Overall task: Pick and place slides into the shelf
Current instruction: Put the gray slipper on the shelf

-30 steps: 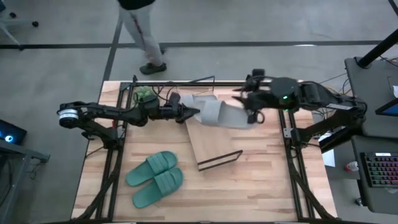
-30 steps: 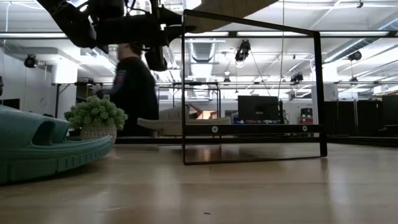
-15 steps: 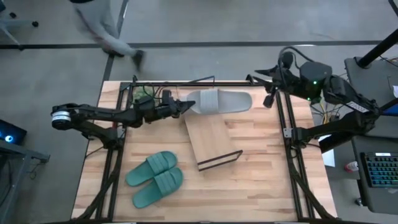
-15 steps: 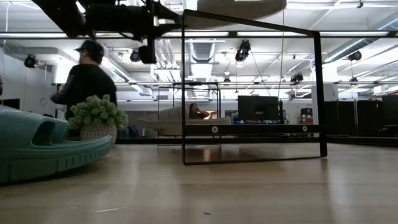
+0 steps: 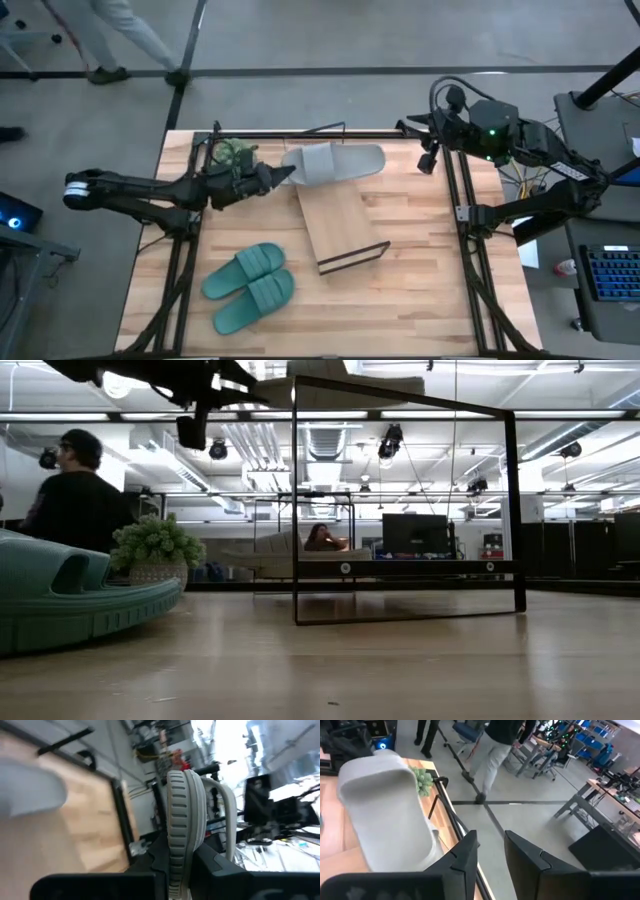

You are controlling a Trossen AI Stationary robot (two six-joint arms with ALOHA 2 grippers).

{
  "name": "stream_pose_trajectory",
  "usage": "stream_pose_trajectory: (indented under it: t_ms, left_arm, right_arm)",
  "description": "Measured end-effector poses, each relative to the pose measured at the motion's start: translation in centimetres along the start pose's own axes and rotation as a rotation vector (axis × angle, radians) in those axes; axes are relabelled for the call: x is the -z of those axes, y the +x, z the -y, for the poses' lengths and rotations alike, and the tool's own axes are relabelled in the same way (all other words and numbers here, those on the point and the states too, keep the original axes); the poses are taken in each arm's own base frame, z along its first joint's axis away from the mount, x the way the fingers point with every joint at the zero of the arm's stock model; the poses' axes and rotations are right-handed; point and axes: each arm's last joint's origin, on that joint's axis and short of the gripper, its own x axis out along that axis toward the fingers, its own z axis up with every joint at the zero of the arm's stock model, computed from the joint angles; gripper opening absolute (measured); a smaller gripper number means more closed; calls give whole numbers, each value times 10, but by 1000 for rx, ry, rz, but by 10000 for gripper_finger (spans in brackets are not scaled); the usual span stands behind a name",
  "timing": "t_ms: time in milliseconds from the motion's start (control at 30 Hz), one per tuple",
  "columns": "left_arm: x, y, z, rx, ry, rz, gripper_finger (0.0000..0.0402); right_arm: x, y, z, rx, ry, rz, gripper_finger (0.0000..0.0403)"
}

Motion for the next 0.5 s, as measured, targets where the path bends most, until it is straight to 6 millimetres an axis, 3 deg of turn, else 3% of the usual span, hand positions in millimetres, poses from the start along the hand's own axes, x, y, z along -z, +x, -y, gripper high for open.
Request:
stream_pose_trajectory:
  t_ms: [333, 500]
  left_arm:
    - [26, -7, -29, -258, -104, -10, 17]
    - [35, -4, -38, -292, -156, 7, 17]
  right_arm:
    - [0, 18, -8, -17, -33, -54, 94]
    - [1, 25, -11, -23, -47, -76, 87]
